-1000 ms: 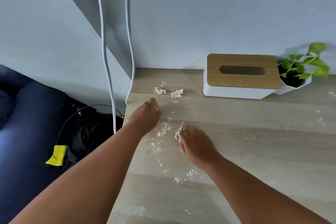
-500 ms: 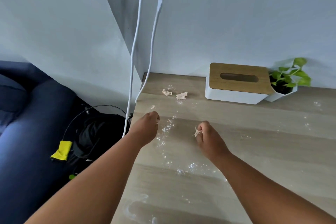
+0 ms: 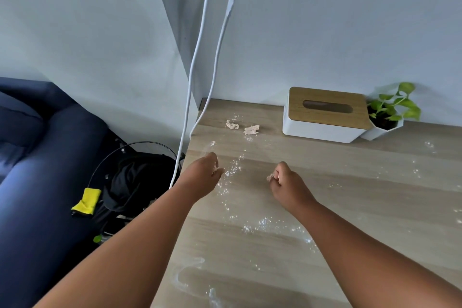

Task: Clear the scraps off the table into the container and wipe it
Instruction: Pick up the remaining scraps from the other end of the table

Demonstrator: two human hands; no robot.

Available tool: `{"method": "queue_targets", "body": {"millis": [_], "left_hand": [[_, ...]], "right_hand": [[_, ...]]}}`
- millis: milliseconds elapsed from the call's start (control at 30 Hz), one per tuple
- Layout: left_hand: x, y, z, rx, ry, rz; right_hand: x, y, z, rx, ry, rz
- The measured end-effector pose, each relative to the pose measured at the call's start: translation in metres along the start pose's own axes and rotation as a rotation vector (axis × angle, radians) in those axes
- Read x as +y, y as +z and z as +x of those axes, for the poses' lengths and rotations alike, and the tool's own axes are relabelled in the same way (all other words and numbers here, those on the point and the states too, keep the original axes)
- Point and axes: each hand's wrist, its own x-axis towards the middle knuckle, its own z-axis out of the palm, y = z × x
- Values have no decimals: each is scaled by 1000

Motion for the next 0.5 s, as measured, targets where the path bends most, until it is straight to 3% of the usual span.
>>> {"method": "queue_targets", "body": {"millis": [233,400,500], "left_hand": [[2,-4,3,-17,-20,-44],[2,-3,9,-144,-160,-331],[1,-2,13,-137,-174,-359]], "right_hand": [[-10,-2,10,-25,-9,12],[-16,-3,21,-24,34,40],[-19,-5,28,-10,21,19]]}}
